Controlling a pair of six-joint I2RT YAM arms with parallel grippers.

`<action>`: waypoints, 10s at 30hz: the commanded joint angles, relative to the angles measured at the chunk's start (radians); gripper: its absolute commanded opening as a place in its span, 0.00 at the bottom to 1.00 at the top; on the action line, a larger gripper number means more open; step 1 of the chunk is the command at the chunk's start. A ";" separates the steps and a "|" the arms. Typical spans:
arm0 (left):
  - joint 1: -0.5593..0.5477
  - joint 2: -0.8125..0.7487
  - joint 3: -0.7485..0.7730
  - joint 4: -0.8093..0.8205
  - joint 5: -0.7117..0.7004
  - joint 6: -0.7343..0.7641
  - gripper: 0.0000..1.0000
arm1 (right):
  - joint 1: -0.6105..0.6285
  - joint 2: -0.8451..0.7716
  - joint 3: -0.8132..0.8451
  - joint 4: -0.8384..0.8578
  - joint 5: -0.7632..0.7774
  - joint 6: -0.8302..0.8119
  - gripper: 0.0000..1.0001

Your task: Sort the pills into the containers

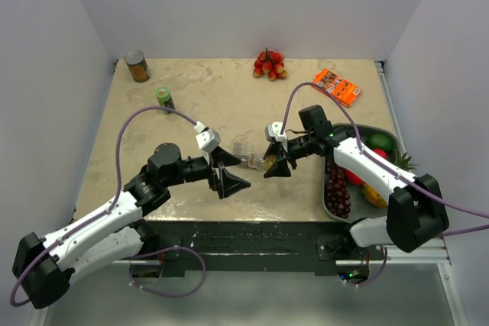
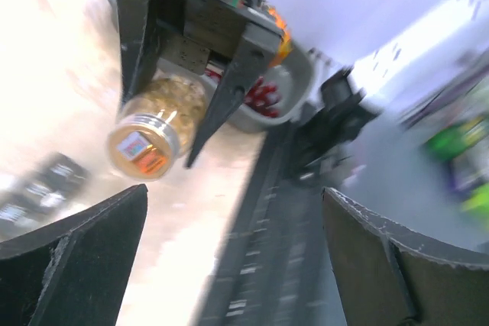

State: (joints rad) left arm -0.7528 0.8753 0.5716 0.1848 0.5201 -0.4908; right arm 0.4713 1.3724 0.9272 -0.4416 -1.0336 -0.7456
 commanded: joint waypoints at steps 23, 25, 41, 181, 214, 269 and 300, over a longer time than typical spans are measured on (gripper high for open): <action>0.001 0.085 -0.047 0.265 0.066 0.703 0.98 | 0.003 -0.044 0.047 -0.111 -0.080 -0.138 0.00; 0.001 0.087 -0.056 0.271 0.069 0.675 0.96 | 0.001 -0.049 0.044 -0.109 -0.083 -0.135 0.00; -0.002 0.182 -0.049 0.375 0.126 0.587 0.91 | 0.003 -0.033 0.044 -0.126 -0.083 -0.158 0.00; 0.027 0.174 -0.023 0.347 0.227 0.813 0.90 | -0.002 -0.056 0.015 -0.106 -0.062 -0.187 0.00; 0.061 0.360 0.174 0.157 0.164 -0.121 0.00 | -0.002 -0.070 0.009 -0.043 -0.005 -0.115 0.00; 0.736 0.386 0.088 -0.630 -0.427 -0.279 0.90 | -0.011 -0.096 0.009 -0.005 0.044 -0.063 0.00; 0.734 -0.075 -0.107 -0.122 0.325 0.029 0.94 | -0.097 -0.570 0.182 0.642 0.657 0.892 0.00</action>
State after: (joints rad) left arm -0.0200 0.8089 0.4797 -0.0315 0.7959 -0.4744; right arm 0.3603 0.9157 1.2877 -0.0006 -0.5644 0.1596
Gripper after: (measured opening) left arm 0.934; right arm 0.553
